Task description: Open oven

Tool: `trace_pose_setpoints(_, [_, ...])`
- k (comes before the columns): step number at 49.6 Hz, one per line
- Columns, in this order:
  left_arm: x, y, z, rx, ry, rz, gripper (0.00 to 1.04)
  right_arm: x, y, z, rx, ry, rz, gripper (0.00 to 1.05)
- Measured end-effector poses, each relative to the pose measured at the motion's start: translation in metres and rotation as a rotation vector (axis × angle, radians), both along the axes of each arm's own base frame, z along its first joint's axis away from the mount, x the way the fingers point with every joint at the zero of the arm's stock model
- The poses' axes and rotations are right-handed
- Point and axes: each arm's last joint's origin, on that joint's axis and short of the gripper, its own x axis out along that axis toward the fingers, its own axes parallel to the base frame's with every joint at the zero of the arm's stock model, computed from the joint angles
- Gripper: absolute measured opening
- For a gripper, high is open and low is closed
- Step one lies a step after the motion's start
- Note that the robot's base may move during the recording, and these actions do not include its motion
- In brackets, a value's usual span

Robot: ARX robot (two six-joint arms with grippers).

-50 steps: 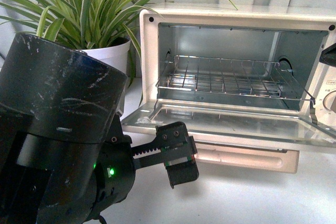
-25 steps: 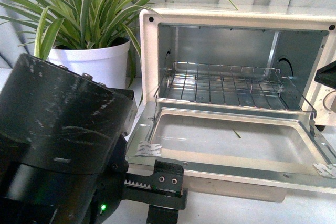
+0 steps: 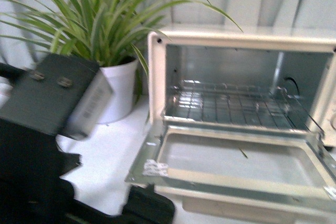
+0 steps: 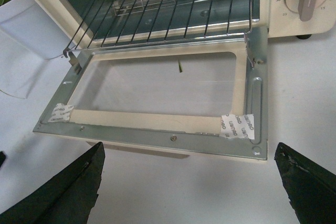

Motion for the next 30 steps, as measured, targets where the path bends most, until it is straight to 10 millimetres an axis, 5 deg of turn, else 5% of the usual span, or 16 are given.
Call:
trace_pose_setpoints(8, [-0.023, 0.026, 0.021, -0.09, -0.117, 0.029, 0.98, -0.026, -0.007, -0.013, -0.006, -0.044, 0.0, 0.95])
trace_pose_setpoints(30, [-0.073, 0.093, 0.003, -0.162, -0.173, 0.251, 0.98, -0.067, -0.019, -0.036, 0.008, -0.153, -0.019, 0.95])
